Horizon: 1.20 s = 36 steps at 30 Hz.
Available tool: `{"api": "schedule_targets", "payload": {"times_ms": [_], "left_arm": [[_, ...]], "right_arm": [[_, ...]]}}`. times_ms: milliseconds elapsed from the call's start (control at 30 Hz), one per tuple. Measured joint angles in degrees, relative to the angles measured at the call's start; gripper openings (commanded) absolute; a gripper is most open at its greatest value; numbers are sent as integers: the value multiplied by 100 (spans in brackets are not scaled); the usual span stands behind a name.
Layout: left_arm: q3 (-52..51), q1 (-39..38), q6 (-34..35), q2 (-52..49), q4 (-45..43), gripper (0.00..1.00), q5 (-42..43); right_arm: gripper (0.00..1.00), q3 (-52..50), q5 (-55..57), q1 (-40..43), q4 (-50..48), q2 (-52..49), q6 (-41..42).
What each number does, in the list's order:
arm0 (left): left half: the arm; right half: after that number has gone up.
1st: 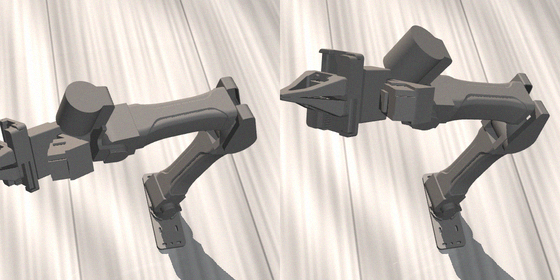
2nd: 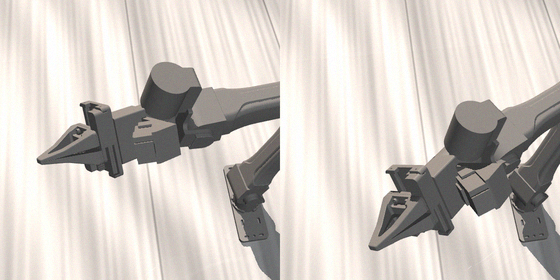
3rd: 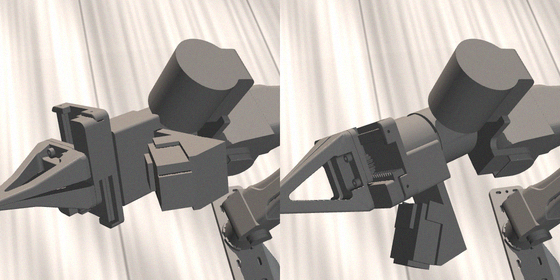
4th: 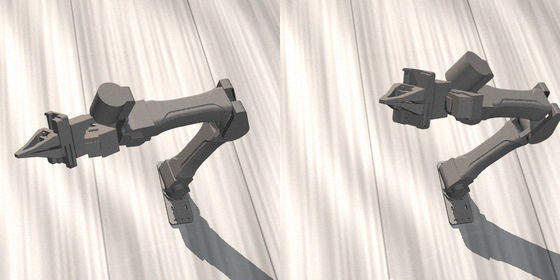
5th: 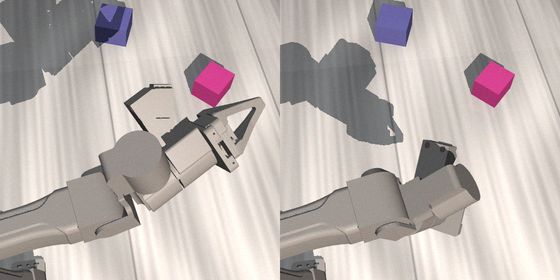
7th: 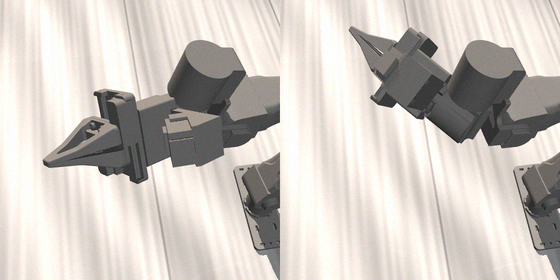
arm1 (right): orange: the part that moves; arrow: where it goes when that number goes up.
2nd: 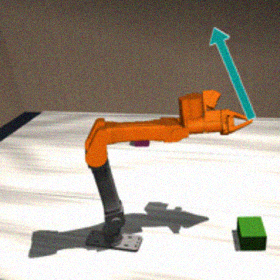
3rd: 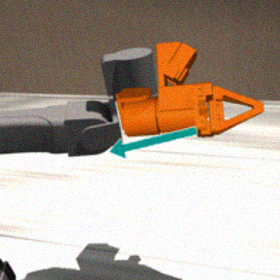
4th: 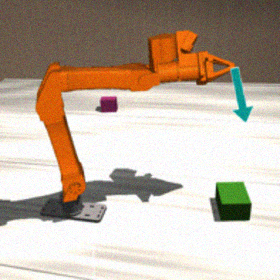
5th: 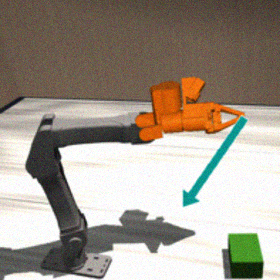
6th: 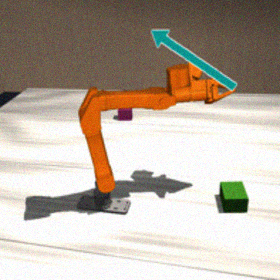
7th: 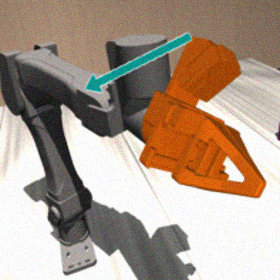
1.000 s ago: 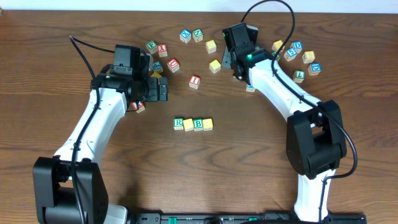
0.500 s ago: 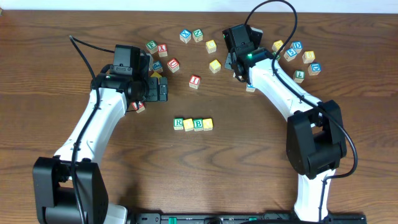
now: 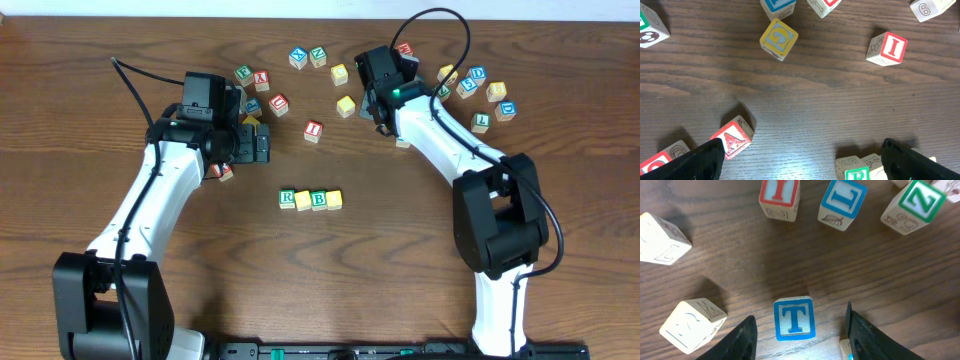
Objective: Spell out ROBOT
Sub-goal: 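Move the right gripper up to the blue T block, then lower the open right gripper around the blue T block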
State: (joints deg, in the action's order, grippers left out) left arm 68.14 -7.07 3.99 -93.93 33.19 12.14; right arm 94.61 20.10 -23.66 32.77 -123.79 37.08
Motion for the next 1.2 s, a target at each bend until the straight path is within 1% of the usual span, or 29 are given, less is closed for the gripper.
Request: {"api": "schedule_targets", "payload": {"times_ms": [900,1000,1200], "left_arm": [[0,0,2,0,0,98,2],[0,0,0,0,0,98,2],[0,0,0,0,0,98,0]], "right_arm": [[50,-63,-17,-68,17,-210,26],[47,-63,-15,-68,17,-210,24],[47,-79,-17,-68,15,-210,44]]}}
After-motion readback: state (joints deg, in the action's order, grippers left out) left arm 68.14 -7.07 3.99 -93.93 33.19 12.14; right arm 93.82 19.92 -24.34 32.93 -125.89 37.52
